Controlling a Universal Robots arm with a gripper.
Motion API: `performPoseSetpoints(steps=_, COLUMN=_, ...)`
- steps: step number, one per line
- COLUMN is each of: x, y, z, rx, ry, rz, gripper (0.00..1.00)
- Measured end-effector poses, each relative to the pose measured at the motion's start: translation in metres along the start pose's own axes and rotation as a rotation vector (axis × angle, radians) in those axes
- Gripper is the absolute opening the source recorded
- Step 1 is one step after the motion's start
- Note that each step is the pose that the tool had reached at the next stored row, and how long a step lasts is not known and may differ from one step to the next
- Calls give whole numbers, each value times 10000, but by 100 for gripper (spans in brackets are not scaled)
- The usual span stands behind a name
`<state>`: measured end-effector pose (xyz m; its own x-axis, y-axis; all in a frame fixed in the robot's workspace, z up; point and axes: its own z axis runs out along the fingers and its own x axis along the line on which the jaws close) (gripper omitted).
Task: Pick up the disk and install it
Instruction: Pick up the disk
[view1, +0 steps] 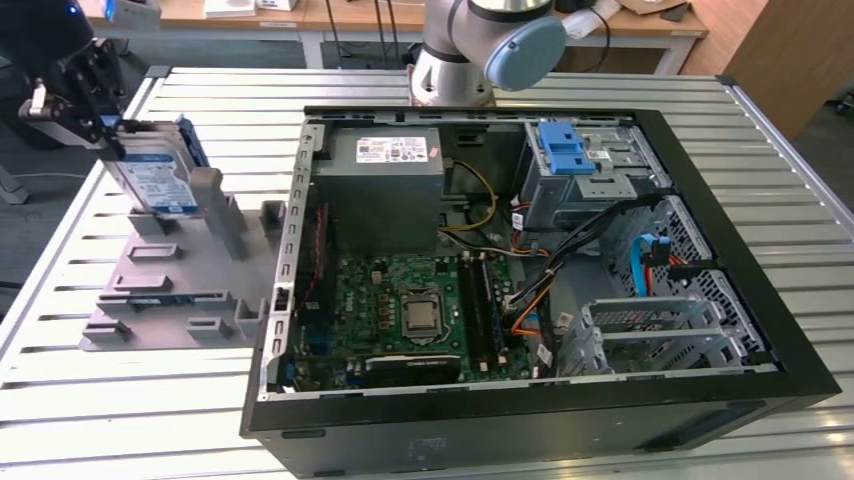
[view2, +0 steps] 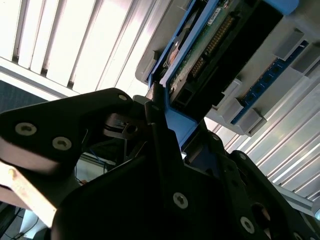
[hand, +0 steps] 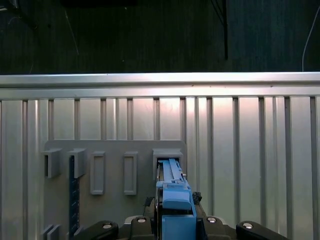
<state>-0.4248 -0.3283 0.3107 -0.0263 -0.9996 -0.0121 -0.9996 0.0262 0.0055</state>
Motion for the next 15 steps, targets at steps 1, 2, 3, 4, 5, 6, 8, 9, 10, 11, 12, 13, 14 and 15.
performPoseSetpoints(steps=1, x=0, y=0, z=-7, rx=0, ry=0, rz=0, gripper=36)
performPoseSetpoints(steps=2, x=0, y=0, z=-15, rx=-1, ry=0, rz=0, gripper=36)
performPoseSetpoints(steps=3, x=0, y=0, z=-22, rx=0, ry=0, rz=0, gripper=36)
performPoseSetpoints(steps=4, x=0, y=0, z=-30, rx=0, ry=0, rz=0, gripper=36)
performPoseSetpoints(steps=5, x=-1, y=0, z=-38, rx=0, ry=0, rz=1, gripper=36)
performPoseSetpoints(steps=6, x=-1, y=0, z=-45, rx=0, ry=0, rz=0, gripper=36)
performPoseSetpoints(steps=8, x=-1, y=1, z=-60, rx=0, ry=0, rz=0, gripper=36)
performPoseSetpoints(steps=9, x=-1, y=1, z=-67, rx=0, ry=0, rz=0, gripper=36)
performPoseSetpoints(steps=10, x=-1, y=1, z=-74, rx=0, ry=0, rz=0, gripper=36)
performPoseSetpoints(steps=11, x=-1, y=1, z=-82, rx=0, ry=0, rz=1, gripper=36)
performPoseSetpoints(steps=12, x=-1, y=1, z=-89, rx=0, ry=0, rz=0, gripper=36)
performPoseSetpoints(steps=13, x=-1, y=1, z=-95, rx=0, ry=0, rz=0, gripper=36)
performPoseSetpoints(steps=14, x=-1, y=2, z=-101, rx=1, ry=-1, rz=0, gripper=36)
performPoseSetpoints(steps=15, x=-1, y=2, z=-107, rx=2, ry=0, rz=0, gripper=36)
